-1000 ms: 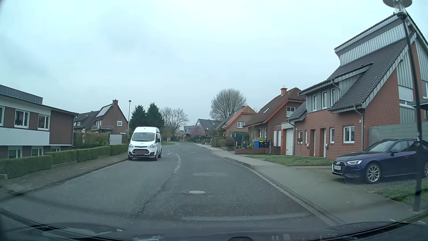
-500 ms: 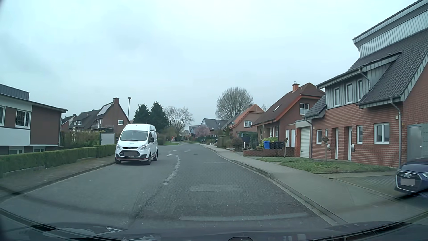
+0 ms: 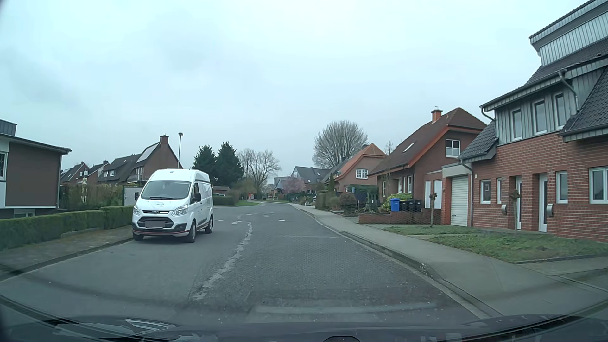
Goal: Follow the waypoints while adhering to traffic rules and regulations
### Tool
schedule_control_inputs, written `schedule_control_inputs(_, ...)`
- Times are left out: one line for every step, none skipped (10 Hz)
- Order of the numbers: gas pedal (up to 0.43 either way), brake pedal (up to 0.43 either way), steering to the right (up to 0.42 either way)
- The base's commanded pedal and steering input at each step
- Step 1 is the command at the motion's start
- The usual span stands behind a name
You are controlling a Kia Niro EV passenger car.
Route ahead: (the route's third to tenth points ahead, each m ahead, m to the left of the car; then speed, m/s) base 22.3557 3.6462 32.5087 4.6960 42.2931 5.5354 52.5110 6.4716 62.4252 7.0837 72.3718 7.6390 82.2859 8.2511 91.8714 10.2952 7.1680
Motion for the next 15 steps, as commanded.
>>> schedule_control_inputs(0.228,0.000,-0.020)
schedule_control_inputs(0.228,0.000,-0.020)
schedule_control_inputs(0.228,0.000,-0.020)
schedule_control_inputs(0.228,0.000,-0.020)
schedule_control_inputs(0.228,0.000,-0.020)
schedule_control_inputs(0.228,0.000,-0.020)
schedule_control_inputs(0.228,0.000,-0.020)
schedule_control_inputs(0.228,0.000,-0.020)
schedule_control_inputs(0.228,0.000,-0.021)
schedule_control_inputs(0.228,0.000,-0.021)
schedule_control_inputs(0.228,0.000,-0.021)
schedule_control_inputs(0.228,0.000,-0.020)
schedule_control_inputs(0.228,0.000,-0.019)
schedule_control_inputs(0.228,0.000,-0.018)
schedule_control_inputs(0.228,0.000,-0.017)
